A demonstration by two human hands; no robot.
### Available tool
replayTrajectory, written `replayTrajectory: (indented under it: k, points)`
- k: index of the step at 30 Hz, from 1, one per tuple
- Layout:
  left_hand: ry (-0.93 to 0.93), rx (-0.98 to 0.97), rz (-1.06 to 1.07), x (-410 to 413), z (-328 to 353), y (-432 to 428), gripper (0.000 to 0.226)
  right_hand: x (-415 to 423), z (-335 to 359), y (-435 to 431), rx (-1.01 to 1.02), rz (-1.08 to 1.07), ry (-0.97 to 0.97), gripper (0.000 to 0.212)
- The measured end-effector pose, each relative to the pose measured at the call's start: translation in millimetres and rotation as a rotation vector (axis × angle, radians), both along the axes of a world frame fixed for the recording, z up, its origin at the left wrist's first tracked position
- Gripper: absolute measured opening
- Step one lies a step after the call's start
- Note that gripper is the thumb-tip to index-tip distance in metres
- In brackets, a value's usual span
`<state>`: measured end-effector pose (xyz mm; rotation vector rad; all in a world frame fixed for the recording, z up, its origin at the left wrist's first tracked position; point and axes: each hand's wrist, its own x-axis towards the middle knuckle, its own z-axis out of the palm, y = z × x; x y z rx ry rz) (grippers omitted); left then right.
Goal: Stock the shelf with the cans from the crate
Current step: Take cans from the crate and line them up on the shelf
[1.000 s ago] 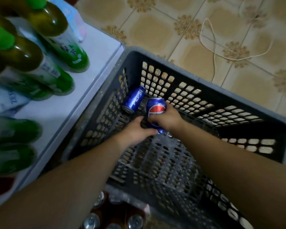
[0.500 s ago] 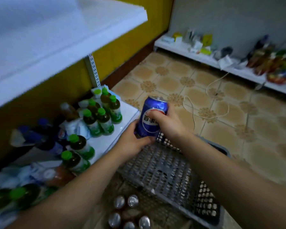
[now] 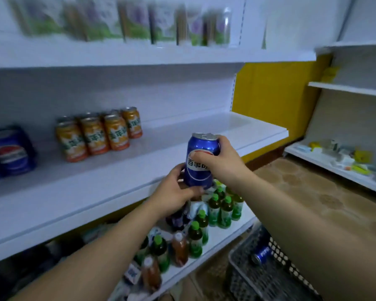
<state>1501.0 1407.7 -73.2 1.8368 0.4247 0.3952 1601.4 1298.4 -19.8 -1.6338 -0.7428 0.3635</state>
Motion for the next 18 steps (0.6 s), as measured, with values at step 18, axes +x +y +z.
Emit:
replayTrajectory:
  k: [18]
  points:
    - [0.947, 0.684, 0.585, -340, 8, 179, 0.066, -191, -5, 180, -0.069, 0.483, -0.041, 0.065]
